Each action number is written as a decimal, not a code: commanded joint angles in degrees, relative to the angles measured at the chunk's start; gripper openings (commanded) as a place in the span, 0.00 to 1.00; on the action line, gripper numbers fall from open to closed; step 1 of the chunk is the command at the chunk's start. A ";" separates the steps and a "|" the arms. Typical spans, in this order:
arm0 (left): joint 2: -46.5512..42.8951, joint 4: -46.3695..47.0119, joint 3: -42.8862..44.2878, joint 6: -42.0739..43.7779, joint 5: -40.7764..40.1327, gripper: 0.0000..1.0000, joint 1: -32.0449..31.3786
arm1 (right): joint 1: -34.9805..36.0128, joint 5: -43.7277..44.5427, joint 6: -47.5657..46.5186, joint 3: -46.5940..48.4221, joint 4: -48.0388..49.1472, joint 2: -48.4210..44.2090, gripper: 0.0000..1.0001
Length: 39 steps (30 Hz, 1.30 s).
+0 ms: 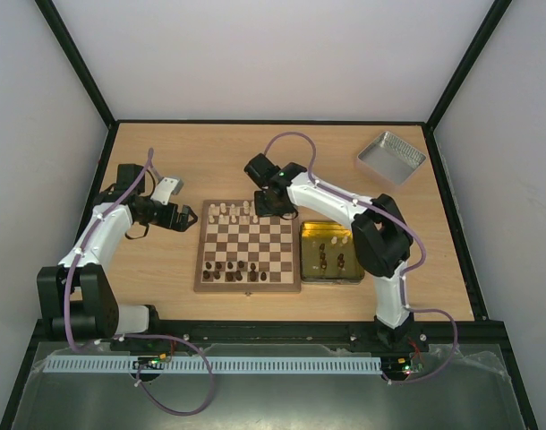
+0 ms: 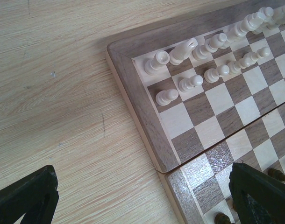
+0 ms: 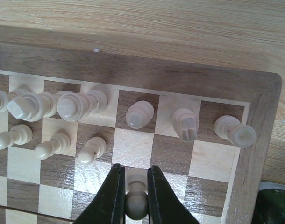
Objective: Set up the chess pieces on the board
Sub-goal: Place the chess piece on the chessboard.
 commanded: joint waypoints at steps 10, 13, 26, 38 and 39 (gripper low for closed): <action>-0.18 0.26 -0.17 -0.53 -0.21 0.99 -0.01 | 0.83 3.17 -0.37 4.00 -0.38 5.02 0.07; -0.10 0.27 -0.16 -0.51 -0.30 0.99 -0.01 | 0.77 3.12 -0.48 4.06 -0.15 5.51 0.07; 0.01 0.38 -0.13 -0.53 -0.36 0.99 -0.01 | 0.83 2.65 -0.45 3.97 0.90 7.01 0.07; 0.11 0.19 -0.08 -0.44 -0.13 0.99 -0.01 | 0.82 2.96 -0.33 4.32 1.14 7.50 0.10; 0.15 0.19 -0.09 -0.39 -0.12 0.99 -0.05 | 0.81 2.86 -0.27 4.41 1.17 7.62 0.10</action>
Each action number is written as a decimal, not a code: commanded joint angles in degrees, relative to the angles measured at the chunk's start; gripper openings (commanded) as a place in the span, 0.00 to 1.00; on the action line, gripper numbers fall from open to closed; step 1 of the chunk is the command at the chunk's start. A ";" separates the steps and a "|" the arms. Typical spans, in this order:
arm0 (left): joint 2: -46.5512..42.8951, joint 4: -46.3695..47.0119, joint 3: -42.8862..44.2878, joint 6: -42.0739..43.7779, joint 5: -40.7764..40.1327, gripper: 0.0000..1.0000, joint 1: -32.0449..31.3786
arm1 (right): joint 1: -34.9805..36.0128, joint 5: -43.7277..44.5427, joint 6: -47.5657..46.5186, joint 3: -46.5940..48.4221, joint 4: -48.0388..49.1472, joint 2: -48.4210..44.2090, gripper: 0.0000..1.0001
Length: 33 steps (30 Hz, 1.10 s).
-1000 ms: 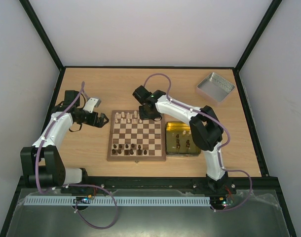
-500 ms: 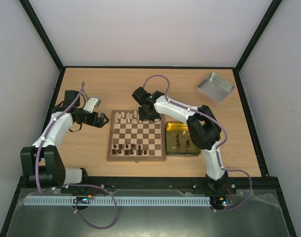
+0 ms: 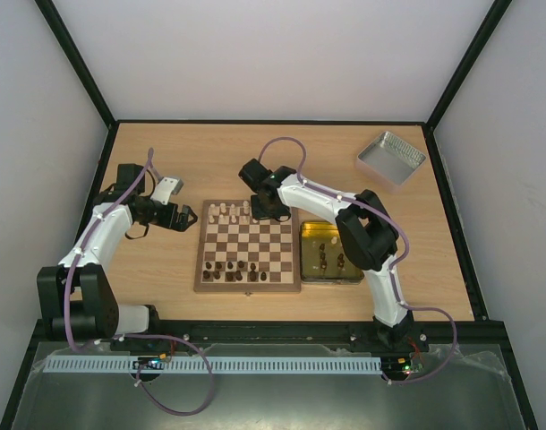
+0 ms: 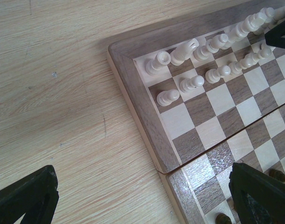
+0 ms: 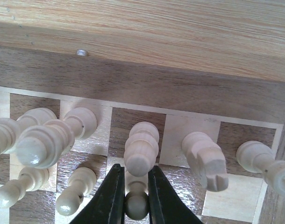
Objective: Set up the chess pieces on the board
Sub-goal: Place the chess piece on the chessboard.
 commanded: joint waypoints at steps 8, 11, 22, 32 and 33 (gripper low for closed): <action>0.13 0.02 -0.08 -0.32 0.09 0.99 -0.01 | 0.34 0.75 0.08 2.17 -0.19 0.90 0.14; 0.17 0.01 -0.09 -0.33 0.03 0.99 -0.01 | 0.36 0.75 0.00 2.04 -0.36 0.62 0.14; -0.22 0.11 -0.17 -0.38 -0.05 0.99 -0.01 | 0.44 -0.74 0.11 1.36 0.00 0.46 0.15; -0.29 0.09 -0.16 -0.40 -0.04 0.99 -0.01 | 0.82 -1.28 0.17 1.09 0.27 0.58 0.15; -0.28 0.09 -0.17 -0.40 -0.04 0.99 -0.01 | 0.90 -1.28 0.19 1.03 0.34 0.52 0.15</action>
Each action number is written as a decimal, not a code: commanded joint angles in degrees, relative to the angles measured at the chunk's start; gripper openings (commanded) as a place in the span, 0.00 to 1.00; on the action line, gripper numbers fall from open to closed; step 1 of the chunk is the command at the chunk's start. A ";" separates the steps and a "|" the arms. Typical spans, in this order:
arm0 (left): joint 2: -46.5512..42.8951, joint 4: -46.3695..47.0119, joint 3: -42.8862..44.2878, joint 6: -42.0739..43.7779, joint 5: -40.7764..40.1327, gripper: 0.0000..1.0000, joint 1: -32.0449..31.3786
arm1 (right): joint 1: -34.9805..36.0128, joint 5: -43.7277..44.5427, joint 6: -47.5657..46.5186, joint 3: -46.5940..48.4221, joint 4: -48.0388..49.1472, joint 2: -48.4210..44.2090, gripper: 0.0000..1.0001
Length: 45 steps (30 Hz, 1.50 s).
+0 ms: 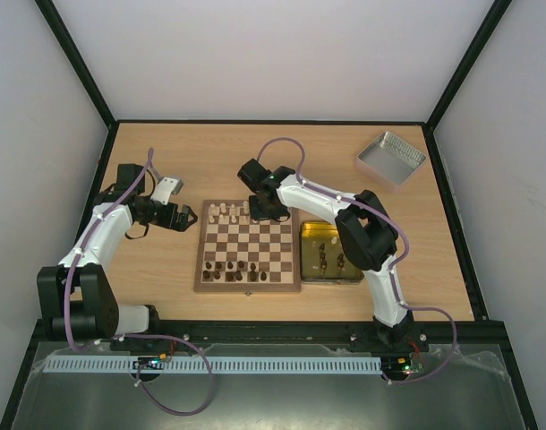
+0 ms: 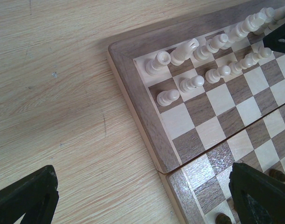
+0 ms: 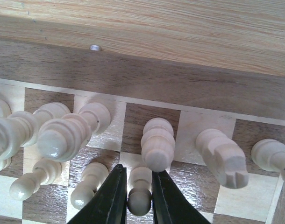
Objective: Set up the chess pieces on the board
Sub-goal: Place the chess piece on the chessboard, then pick up the chess piece from the storage box.
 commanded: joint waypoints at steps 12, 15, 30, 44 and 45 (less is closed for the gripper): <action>-0.35 0.20 -0.17 -0.49 -0.09 0.99 -0.01 | 0.66 3.11 0.26 -0.61 -0.66 -1.68 0.20; -0.31 0.25 -0.21 -0.48 -0.09 0.99 -0.01 | 0.68 3.69 0.19 -0.52 -1.10 -2.53 0.21; -0.35 0.18 -0.16 -0.49 -0.08 0.99 -0.01 | -0.21 5.69 0.77 -2.02 -5.53 -13.34 0.24; 0.09 -0.11 -0.09 -0.05 0.39 0.99 -0.19 | -14.24 3.20 2.73 -35.24 2.87 -33.67 0.32; 0.11 -0.14 -0.09 -0.01 0.32 0.99 -0.19 | -14.82 2.67 2.62 -36.09 3.50 -33.60 0.32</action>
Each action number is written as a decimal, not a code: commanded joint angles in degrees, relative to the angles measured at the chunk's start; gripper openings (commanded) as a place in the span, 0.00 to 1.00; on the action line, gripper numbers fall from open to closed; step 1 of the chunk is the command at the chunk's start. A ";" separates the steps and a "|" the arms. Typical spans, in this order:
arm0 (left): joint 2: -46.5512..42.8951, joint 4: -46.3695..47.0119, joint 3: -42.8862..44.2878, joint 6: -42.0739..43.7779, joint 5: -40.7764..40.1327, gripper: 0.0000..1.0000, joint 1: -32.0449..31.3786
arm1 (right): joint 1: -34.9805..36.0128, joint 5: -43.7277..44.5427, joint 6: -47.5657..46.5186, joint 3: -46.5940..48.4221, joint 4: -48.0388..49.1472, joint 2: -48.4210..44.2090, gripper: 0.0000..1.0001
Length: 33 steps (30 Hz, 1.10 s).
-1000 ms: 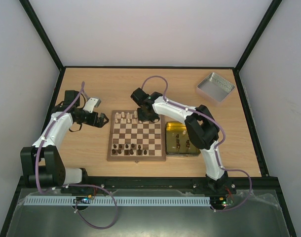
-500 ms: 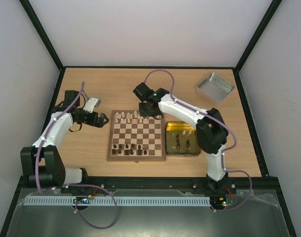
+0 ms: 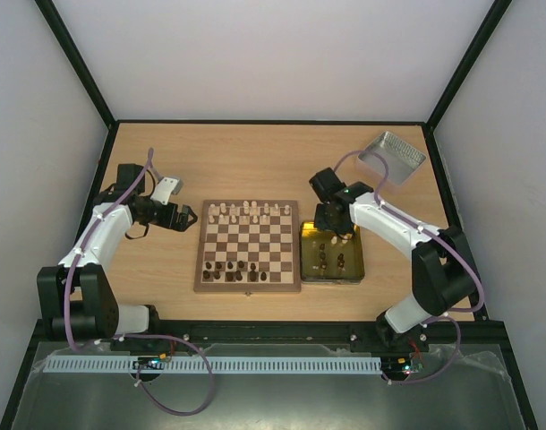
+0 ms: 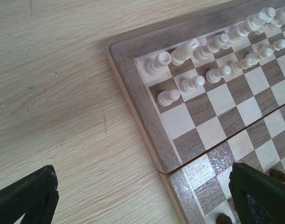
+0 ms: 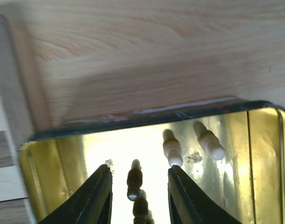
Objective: Set up the chess pieces on the board
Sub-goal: Pick up the chess piece from the storage box.
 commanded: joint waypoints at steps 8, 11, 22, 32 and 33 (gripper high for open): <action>-0.08 0.02 -0.10 -0.22 0.13 0.99 -0.19 | -3.51 -2.46 0.02 -7.80 6.67 -0.05 0.32; 0.04 -0.05 -0.08 -0.23 0.16 0.99 -0.19 | -4.06 -3.02 -0.29 -8.80 7.20 0.24 0.32; 0.38 -0.22 0.01 -0.13 0.43 0.99 -0.19 | -7.05 -5.73 -1.06 -9.54 8.43 2.07 0.31; 0.70 -0.31 0.09 -0.05 0.64 0.99 -0.19 | -8.80 -7.62 -1.06 -9.66 8.35 3.81 0.26; 0.74 -0.30 0.09 -0.01 0.68 0.99 -0.19 | -8.84 -7.77 -1.10 -9.72 8.24 3.82 0.25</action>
